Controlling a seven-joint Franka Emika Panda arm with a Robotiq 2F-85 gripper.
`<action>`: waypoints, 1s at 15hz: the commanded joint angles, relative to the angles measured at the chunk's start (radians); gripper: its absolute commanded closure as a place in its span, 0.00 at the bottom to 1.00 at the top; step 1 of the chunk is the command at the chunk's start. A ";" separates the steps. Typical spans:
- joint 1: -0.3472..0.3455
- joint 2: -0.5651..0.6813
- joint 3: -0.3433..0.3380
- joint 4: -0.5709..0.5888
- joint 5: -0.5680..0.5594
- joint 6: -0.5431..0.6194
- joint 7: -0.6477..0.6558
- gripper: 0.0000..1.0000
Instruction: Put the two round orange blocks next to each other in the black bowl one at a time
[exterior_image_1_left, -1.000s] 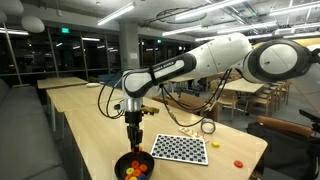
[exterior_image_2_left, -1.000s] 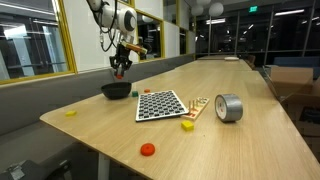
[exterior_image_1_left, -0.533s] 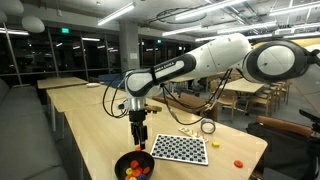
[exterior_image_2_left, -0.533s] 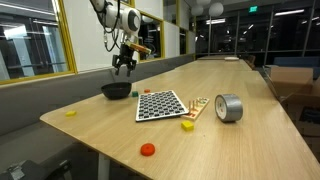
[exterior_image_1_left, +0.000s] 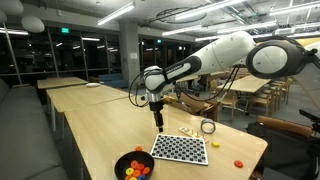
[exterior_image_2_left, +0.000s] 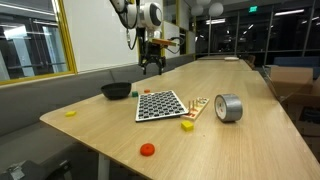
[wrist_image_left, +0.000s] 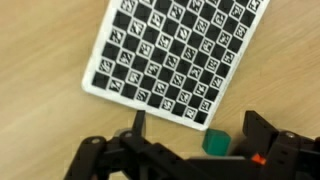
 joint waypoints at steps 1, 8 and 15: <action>-0.042 -0.157 -0.047 -0.238 -0.038 0.088 0.131 0.00; -0.076 -0.338 -0.103 -0.600 -0.083 0.096 0.466 0.00; -0.090 -0.499 -0.137 -0.933 -0.021 0.045 0.775 0.00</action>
